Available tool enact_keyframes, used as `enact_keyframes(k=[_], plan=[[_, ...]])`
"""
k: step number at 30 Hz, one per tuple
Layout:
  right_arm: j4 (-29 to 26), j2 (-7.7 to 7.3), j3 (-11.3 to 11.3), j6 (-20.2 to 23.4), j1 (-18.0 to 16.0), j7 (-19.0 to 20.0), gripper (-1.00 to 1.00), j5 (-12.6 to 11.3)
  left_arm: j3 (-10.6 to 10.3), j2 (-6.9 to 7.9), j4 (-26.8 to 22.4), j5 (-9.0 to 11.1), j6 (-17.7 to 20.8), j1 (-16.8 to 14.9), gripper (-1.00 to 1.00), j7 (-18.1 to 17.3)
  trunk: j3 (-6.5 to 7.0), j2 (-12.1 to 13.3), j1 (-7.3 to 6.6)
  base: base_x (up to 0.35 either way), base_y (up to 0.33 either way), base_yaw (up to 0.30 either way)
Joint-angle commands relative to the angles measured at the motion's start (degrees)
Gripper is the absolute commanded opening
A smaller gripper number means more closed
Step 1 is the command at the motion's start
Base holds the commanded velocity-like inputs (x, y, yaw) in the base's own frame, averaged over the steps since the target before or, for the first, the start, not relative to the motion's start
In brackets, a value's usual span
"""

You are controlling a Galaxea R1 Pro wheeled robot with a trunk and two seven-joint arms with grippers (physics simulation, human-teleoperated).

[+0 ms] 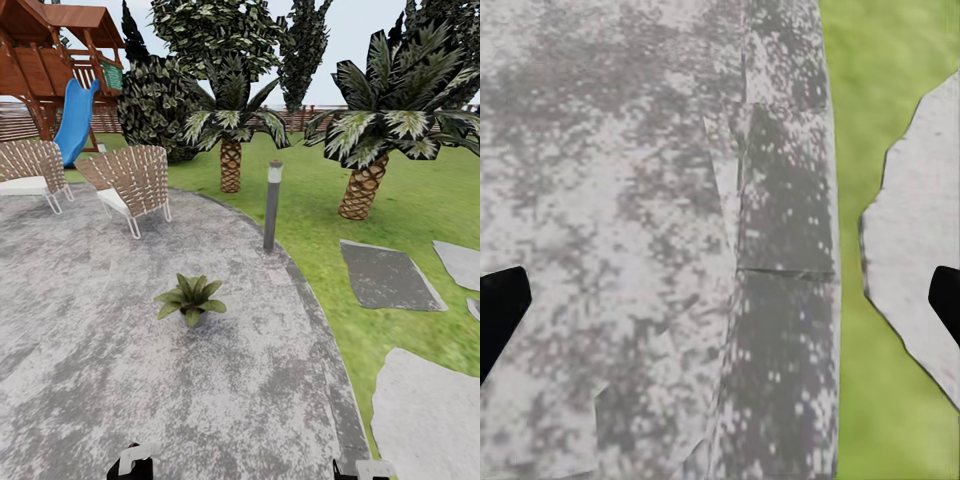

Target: Pick up the pesticide atomizer in the garden and spray insectifuge to fully cover both potted plants in the garden.

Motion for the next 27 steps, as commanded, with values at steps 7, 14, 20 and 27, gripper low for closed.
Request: enact_keyframes(k=[7,14,20,27], plan=[[0.0,-0.01,0.1,-0.1,0.0,-0.4,1.00,0.3,-0.1,0.00,0.1,0.3,-0.2,0.0,-1.00,0.1,-0.05,0.0,0.00,0.110,0.297,-0.058],[0.0,-0.01,0.1,-0.1,0.0,-0.4,1.00,0.3,-0.1,0.00,0.0,0.3,-0.2,0.0,-1.00,0.1,-0.05,0.0,0.00,0.110,0.297,-0.234],[0.0,-0.01,0.1,-0.1,0.0,-0.4,1.00,0.3,-0.1,0.00,0.0,0.3,-0.3,0.0,-1.00,0.1,-0.05,0.0,0.00,0.103,0.298,-0.261],[0.0,-0.01,0.1,-0.1,0.0,-0.4,1.00,0.3,-0.1,0.00,0.0,0.3,-0.3,0.0,-1.00,0.1,-0.05,0.0,0.00,0.051,0.302,-0.262]])
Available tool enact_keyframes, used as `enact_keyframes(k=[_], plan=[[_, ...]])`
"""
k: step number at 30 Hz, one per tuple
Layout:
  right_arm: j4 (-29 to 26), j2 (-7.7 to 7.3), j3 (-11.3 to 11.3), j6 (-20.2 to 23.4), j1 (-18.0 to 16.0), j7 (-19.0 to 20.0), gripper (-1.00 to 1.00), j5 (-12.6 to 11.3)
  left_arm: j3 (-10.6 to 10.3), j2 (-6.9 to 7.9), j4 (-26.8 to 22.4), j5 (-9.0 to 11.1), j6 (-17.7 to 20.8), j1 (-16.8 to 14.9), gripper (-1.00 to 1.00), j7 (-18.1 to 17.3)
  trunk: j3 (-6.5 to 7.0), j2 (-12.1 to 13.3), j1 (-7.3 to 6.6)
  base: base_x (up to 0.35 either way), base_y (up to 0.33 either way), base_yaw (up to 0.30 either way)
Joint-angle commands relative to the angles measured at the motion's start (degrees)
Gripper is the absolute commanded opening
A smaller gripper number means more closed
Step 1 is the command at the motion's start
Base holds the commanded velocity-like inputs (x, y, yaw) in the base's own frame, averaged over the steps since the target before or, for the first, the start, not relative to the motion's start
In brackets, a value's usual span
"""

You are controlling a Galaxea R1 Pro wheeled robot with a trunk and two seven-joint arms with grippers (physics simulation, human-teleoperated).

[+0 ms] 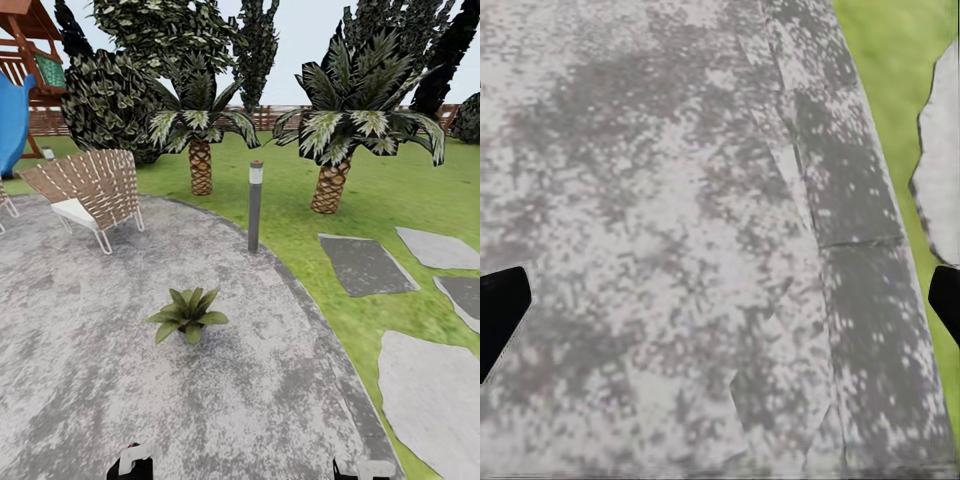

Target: Pick up the pesticide atomizer in the garden and spray insectifuge to fully cover both potted plants in the garden.

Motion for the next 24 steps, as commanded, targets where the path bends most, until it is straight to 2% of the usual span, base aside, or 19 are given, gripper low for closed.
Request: enact_keyframes(k=[1,13,24], plan=[[0.0,0.00,0.1,-0.1,0.0,-0.4,1.00,0.3,-0.1,0.01,0.0,0.3,-0.2,0.0,-1.00,0.1,-0.04,0.0,-0.01,0.009,0.304,-0.262],[0.0,0.00,0.1,-0.1,0.0,-0.4,1.00,0.3,-0.1,0.01,0.1,0.3,-0.2,0.0,-1.00,0.1,-0.04,0.0,-0.01,0.001,0.304,-0.219],[0.1,0.00,0.1,-0.2,0.0,-0.4,1.00,0.3,-0.1,0.01,0.1,0.3,-0.2,0.0,-1.00,0.1,-0.04,0.0,-0.01,0.000,0.305,-0.012]])
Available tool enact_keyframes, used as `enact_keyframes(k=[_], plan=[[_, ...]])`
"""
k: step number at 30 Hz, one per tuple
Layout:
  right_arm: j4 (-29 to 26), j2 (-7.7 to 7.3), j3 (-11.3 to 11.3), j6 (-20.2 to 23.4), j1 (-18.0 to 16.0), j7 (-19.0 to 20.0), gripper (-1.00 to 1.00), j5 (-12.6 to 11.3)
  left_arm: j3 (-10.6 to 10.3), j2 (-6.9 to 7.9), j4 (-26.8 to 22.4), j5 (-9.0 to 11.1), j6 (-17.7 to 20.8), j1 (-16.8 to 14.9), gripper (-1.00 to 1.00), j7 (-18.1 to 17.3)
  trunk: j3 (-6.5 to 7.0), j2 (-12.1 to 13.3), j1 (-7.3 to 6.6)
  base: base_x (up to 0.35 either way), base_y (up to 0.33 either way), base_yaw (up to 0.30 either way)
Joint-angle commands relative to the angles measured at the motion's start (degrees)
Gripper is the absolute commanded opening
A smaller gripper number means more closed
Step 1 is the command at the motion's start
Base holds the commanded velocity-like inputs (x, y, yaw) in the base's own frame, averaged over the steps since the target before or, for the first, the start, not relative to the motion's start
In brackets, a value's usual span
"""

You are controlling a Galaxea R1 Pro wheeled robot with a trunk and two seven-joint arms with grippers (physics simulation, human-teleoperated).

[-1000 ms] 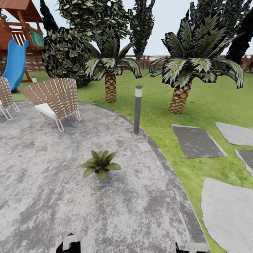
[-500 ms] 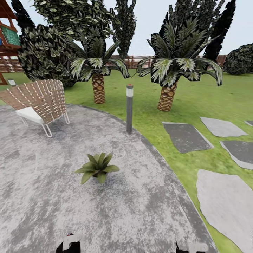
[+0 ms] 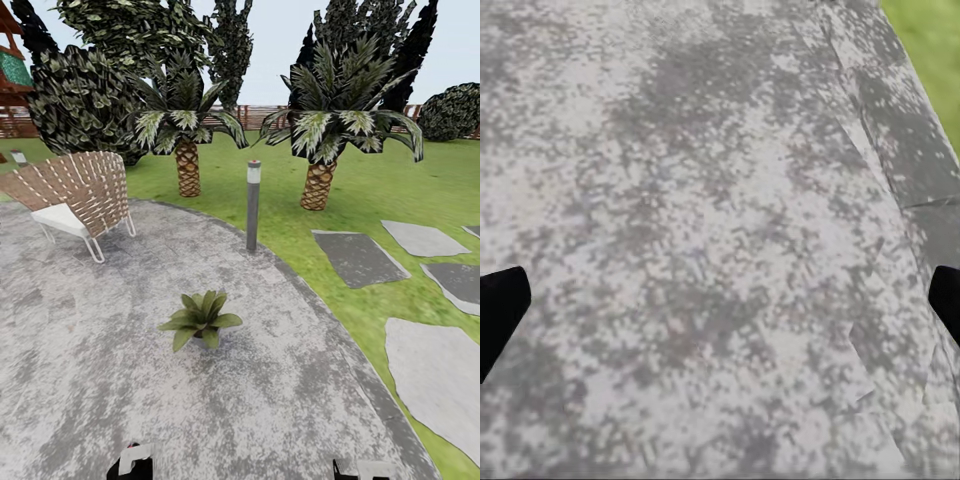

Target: Pick up the pesticide atomizer in the garden and spray insectifuge to fully cover both potted plants in the garden.

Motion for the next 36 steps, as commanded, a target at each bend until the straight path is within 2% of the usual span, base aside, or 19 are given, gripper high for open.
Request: enact_keyframes(k=[1,13,27,31,34,36], plan=[[0.0,-0.01,0.1,-0.1,0.0,-0.3,1.00,0.3,-0.1,0.00,0.1,0.3,-0.2,0.0,-1.00,0.1,-0.04,0.0,-0.01,0.000,0.306,0.000],[-0.1,-0.01,0.0,-0.1,0.0,-0.3,1.00,0.2,-0.1,0.00,0.1,0.3,-0.1,0.0,-1.00,0.1,-0.02,0.0,-0.01,0.000,0.306,-0.008],[0.1,-0.01,0.0,0.0,0.0,-0.4,1.00,0.2,-0.1,0.00,0.1,0.3,-0.2,0.0,-1.00,0.1,0.19,0.0,-0.01,0.000,0.305,-0.268],[0.3,-0.01,0.0,0.0,0.0,-0.4,1.00,0.1,-0.1,0.00,0.1,0.3,-0.2,0.0,-1.00,0.1,0.19,0.0,-0.01,0.000,0.305,-0.127],[2.0,-0.01,0.0,0.0,0.0,-0.4,1.00,0.1,-0.1,0.00,0.1,0.3,-0.2,0.0,-1.00,0.1,0.19,0.0,-0.01,0.000,0.305,-0.030],[5.4,0.07,0.0,0.0,0.0,-0.4,1.00,0.1,-0.1,0.00,0.0,0.3,-0.2,0.0,-1.00,0.1,0.19,0.0,-0.01,0.000,0.305,-0.006]])
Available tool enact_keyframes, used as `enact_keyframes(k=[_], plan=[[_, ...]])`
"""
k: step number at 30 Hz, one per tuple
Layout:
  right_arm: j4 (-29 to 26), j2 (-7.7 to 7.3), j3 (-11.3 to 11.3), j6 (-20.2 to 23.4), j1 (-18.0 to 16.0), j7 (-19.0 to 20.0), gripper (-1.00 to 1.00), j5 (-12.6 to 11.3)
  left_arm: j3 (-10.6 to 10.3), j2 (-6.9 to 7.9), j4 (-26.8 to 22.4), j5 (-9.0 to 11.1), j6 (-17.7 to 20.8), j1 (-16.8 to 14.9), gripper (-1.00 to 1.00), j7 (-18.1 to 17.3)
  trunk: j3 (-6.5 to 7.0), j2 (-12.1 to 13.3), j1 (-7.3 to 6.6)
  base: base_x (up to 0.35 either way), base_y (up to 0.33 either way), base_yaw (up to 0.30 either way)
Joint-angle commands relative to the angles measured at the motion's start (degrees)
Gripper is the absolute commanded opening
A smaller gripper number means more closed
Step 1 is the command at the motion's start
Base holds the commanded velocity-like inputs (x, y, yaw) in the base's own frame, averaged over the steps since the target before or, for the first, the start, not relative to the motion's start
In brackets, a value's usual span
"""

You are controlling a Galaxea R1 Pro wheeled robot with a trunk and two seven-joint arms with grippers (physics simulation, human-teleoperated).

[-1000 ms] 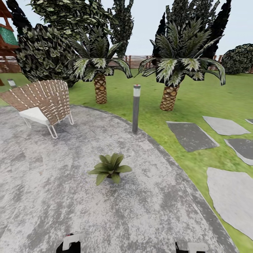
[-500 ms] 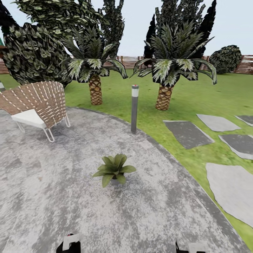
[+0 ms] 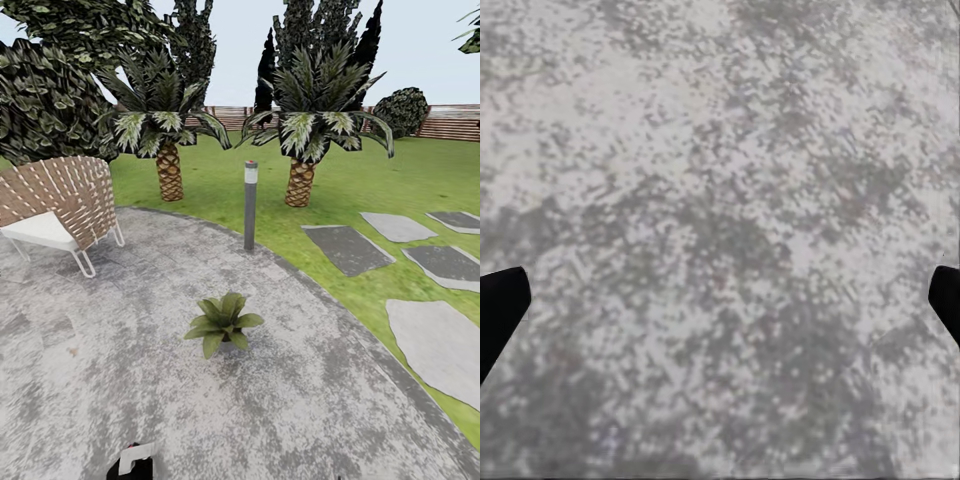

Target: Pick up the pesticide atomizer in the garden and spray insectifuge to fully cover both potted plants in the garden.

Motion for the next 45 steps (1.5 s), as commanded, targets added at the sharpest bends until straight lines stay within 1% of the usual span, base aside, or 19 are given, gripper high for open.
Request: enact_keyframes(k=[1,4,5,7,10,13,17,38,45], plan=[[1.1,0.13,0.1,-0.1,0.0,-0.3,1.00,0.3,-0.1,0.00,0.1,0.3,-0.2,0.0,-1.00,0.1,-0.04,0.0,-0.01,0.000,0.305,-0.003],[3.4,1.30,0.0,-0.1,0.0,-0.3,1.00,0.3,-0.1,0.00,0.1,0.3,-0.2,0.0,-1.00,0.1,-0.04,0.0,-0.01,0.000,0.305,-0.001],[3.7,1.46,0.0,-0.1,0.0,-0.3,1.00,0.3,-0.1,0.00,0.1,0.3,-0.2,0.0,-1.00,0.1,-0.04,0.0,-0.01,0.000,0.305,-0.001],[6.3,2.43,0.0,0.0,0.0,-0.3,1.00,0.3,-0.1,0.00,0.1,0.3,-0.2,0.0,-1.00,0.1,-0.04,0.0,-0.01,0.000,0.305,0.000],[9.1,2.91,-0.1,0.1,0.0,-0.3,1.00,0.3,-0.1,0.00,0.1,0.3,-0.2,0.0,-1.00,0.1,-0.04,0.0,-0.01,0.002,0.297,0.000],[11.4,2.97,-0.2,0.1,0.0,-0.3,1.00,0.3,-0.1,0.00,0.1,0.3,-0.2,0.0,-1.00,0.1,-0.04,0.0,-0.01,0.049,0.287,0.000],[12.4,2.99,-0.2,0.1,0.0,-0.3,1.00,0.3,-0.1,0.00,0.1,0.3,-0.2,0.0,-1.00,0.1,-0.04,0.0,-0.01,0.064,0.152,0.000],[12.6,2.99,-0.2,0.1,0.0,-0.3,1.00,0.3,-0.1,0.00,0.6,0.3,-0.2,0.0,-1.00,0.1,-0.04,0.0,-0.01,0.002,0.004,0.000],[12.6,2.99,-0.2,0.1,0.0,-0.3,1.00,0.3,-0.1,0.00,0.7,0.3,-0.3,0.0,-1.00,0.1,-0.04,0.0,-0.01,0.227,0.003,0.000]])
